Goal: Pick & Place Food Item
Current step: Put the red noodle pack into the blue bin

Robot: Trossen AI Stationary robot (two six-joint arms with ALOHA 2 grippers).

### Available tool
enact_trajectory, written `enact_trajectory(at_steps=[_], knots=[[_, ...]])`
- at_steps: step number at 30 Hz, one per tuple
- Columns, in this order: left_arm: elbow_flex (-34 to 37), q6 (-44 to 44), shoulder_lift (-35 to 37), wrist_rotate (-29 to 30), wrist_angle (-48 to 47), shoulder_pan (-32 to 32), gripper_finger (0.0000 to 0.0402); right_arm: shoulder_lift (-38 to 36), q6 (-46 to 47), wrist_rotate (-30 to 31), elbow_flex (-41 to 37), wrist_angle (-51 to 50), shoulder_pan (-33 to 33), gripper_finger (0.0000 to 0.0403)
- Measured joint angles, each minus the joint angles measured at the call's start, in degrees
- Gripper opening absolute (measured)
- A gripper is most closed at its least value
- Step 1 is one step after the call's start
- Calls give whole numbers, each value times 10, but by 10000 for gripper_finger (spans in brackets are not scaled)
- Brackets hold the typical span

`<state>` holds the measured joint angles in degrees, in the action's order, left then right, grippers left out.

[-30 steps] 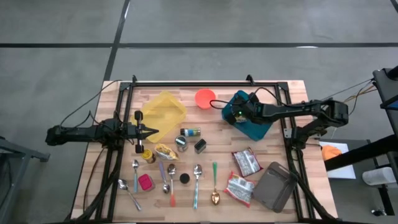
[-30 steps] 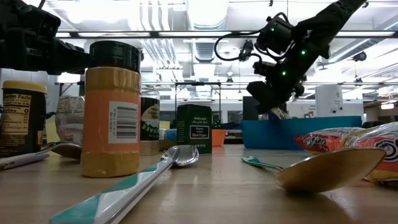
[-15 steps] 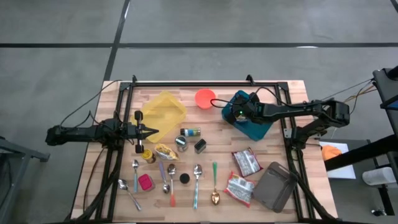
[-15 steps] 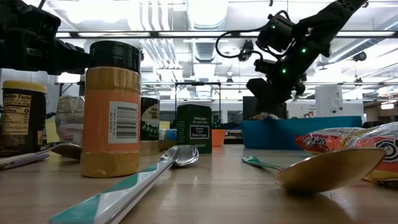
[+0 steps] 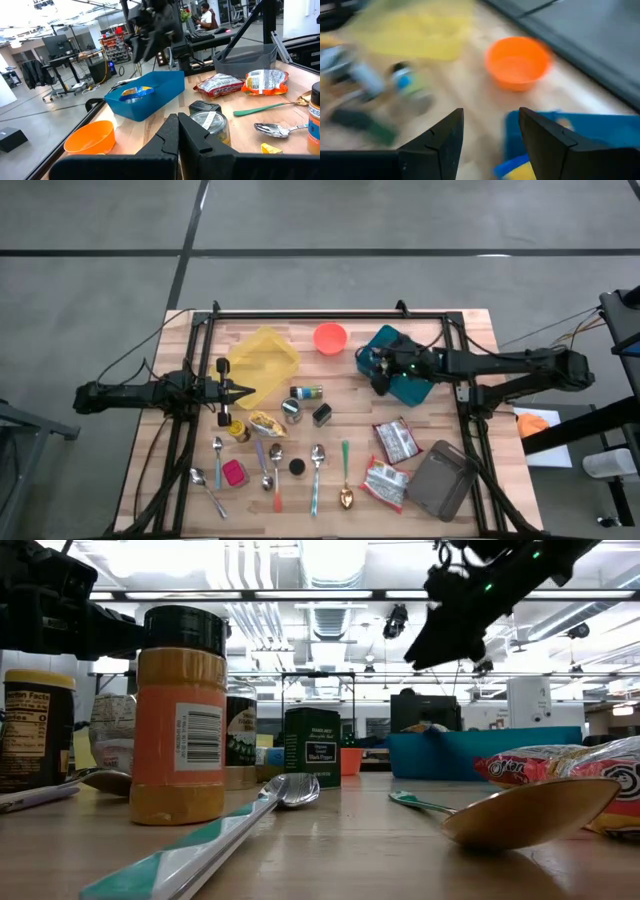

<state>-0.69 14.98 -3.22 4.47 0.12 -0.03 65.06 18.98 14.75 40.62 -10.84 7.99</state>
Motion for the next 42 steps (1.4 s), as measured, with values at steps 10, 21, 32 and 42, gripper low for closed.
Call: enact_trajectory(at_steps=[10, 21, 32, 42], knots=[[0, 0, 0, 0, 0, 0, 0, -7, 33, -79, -3, -43, -100, 188], [0, 0, 0, 0, 0, 0, 0, 83, 35, -73, 0, -42, -186, 188], [0, 0, 0, 0, 0, 0, 0, 158, 95, -85, 1, -42, -187, 188], [0, 0, 0, 0, 0, 0, 0, 179, 111, -136, 1, -70, -189, 188]])
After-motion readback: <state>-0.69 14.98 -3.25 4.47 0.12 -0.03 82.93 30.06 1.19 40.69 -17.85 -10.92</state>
